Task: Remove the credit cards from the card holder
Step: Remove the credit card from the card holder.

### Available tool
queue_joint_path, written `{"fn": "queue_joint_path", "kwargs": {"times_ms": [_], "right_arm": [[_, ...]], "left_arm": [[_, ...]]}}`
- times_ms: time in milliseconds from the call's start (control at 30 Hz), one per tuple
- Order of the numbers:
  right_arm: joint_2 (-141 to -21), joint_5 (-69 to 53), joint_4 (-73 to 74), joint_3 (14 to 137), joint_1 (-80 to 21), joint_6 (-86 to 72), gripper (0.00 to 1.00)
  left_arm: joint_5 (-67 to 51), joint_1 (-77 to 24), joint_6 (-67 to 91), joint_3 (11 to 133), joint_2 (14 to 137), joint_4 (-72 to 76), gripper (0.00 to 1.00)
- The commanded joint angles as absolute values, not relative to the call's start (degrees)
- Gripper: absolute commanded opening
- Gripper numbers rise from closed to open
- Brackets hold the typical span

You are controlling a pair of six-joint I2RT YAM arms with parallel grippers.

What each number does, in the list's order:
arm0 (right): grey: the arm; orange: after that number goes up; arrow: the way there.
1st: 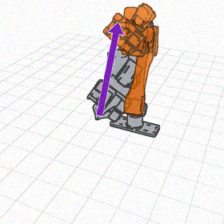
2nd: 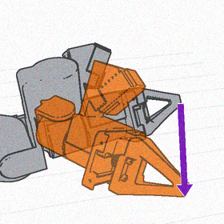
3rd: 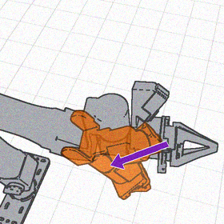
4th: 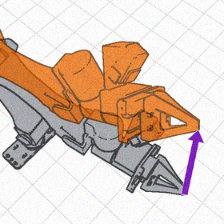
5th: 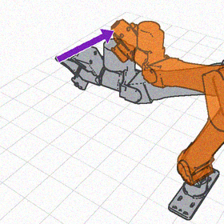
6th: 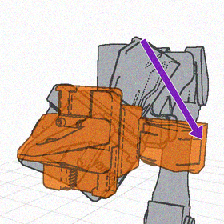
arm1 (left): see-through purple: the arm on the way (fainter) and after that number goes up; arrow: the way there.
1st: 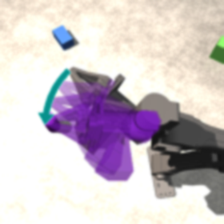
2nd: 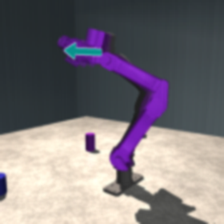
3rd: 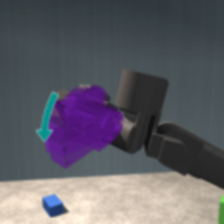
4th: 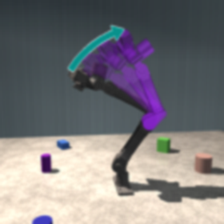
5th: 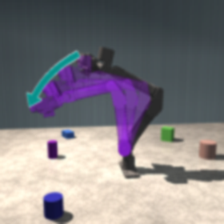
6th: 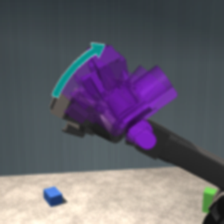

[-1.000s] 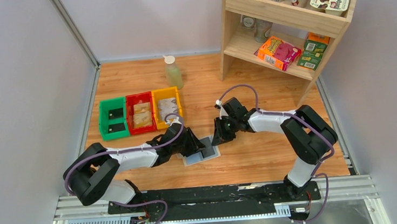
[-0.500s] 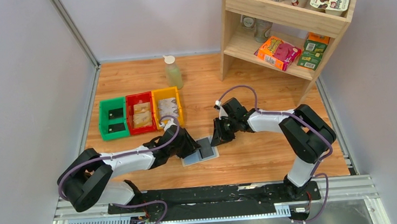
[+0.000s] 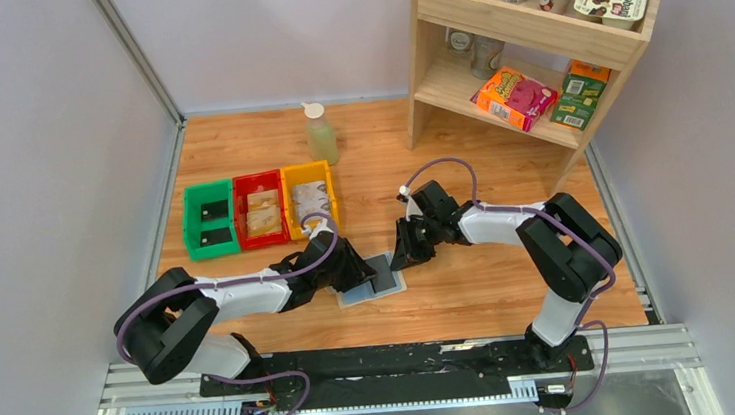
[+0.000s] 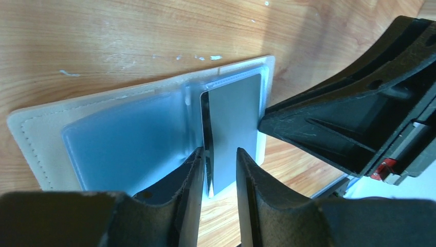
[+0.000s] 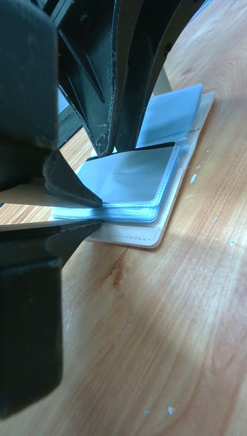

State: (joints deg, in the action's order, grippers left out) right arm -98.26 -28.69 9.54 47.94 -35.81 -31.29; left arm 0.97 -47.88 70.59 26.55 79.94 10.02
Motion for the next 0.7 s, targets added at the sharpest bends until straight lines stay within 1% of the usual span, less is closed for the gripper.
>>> {"fn": "queue_joint_path", "kwargs": {"times_ms": [0, 333, 500, 533, 667], "right_arm": [[-100.0, -27.8, 9.5, 48.1, -36.0, -31.4, 0.19], [-100.2, -27.8, 9.3, 48.0, -36.0, -31.6, 0.19], [-100.9, -28.2, 9.0, 48.0, -36.0, -31.8, 0.19], [-101.1, -28.2, 9.0, 48.0, -36.0, -31.9, 0.19], [-101.5, -28.6, 8.8, 48.1, -36.0, -32.0, 0.19]], "left_arm": [[-1.1, -48.2, 70.1, 27.2, 78.1, 16.7, 0.35], [-1.9, -48.4, 73.3, 24.1, 76.0, 25.8, 0.25], [-0.2, -48.4, 74.0, 20.8, 74.1, 30.2, 0.17], [-0.2, -48.4, 74.2, 20.6, 74.1, 31.3, 0.15], [-0.9, -48.3, 74.3, 19.8, 75.4, 35.4, 0.14]]}}
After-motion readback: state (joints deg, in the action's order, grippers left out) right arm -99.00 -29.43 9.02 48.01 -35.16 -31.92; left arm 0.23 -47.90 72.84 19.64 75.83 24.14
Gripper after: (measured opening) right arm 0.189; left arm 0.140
